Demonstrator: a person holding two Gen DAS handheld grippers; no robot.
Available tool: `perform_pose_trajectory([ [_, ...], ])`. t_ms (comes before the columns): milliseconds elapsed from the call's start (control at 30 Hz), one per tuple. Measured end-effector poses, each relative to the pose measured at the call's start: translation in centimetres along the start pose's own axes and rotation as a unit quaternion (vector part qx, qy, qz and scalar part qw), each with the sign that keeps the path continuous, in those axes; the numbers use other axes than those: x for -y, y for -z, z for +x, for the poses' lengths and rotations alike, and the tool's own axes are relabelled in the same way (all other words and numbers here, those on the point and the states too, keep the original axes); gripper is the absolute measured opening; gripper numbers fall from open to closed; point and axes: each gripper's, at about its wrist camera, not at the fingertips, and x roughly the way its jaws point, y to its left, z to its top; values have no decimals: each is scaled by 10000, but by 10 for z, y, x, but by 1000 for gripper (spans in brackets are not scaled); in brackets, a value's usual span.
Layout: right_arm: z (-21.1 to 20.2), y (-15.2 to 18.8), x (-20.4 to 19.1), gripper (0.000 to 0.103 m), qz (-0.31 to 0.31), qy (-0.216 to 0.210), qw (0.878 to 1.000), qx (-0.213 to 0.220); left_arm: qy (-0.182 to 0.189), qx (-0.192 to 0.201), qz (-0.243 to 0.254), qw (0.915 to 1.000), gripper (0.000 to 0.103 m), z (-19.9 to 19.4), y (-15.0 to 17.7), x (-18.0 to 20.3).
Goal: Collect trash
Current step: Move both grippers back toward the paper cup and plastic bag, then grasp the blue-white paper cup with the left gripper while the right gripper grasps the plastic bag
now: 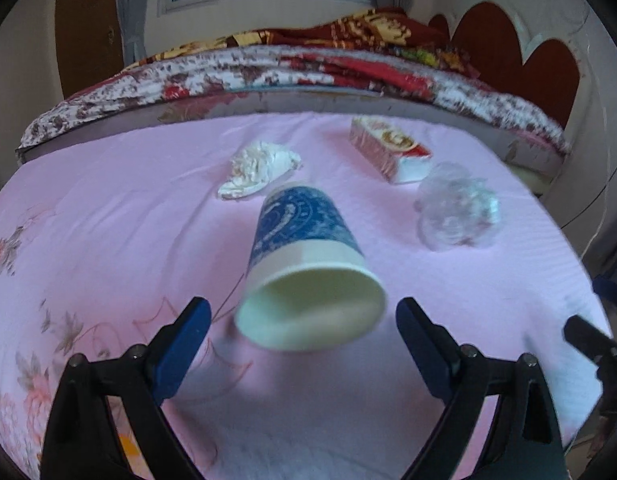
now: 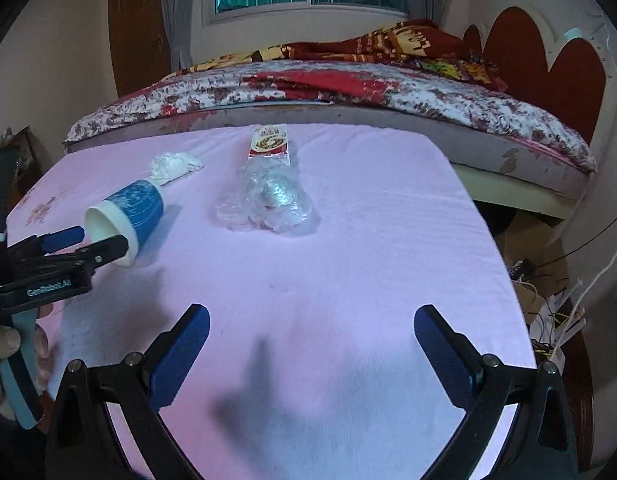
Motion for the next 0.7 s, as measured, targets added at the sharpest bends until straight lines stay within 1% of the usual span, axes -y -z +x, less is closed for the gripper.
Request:
perform_pose_trajectory([
  [67,10,-4,2,103,19,-29,10000,-41,78,-34,-48,10000,87,6,-3,-3],
  [100,15,-6,2,103,20,-52,10000,-62,138,-71,-76,9999,80,8,-4,-4],
  [133,19,-9,2,103,17,-74,9999,-83,255,-123,-110,9995,66,11,-6,-6],
  [167,24,-12,1,103,14,-106,9999,-104,340,-146,-129,9992,65,13,-8,-7],
  [233,33,-19,-2,103,-2,-160,9998,-124,401,-114,-140,9990,57,14,-12,-9],
  [333,48,-36,-11,103,-22,-261,9996,-136,448,-49,-137,9989,53,14,-18,-14],
  [433,69,-58,-21,103,-60,-317,9993,-181,470,-8,-116,9988,51,15,-20,-15],
  [600,100,-79,-34,103,-90,-354,9987,-345,535,-64,-70,9985,51,23,-24,-10],
  [667,109,-84,-38,99,-122,-333,9985,-408,525,-126,-34,9985,53,26,-27,-7],
  [700,112,-85,-39,92,-111,-350,9983,-452,547,-172,-30,9984,56,28,-28,-6],
])
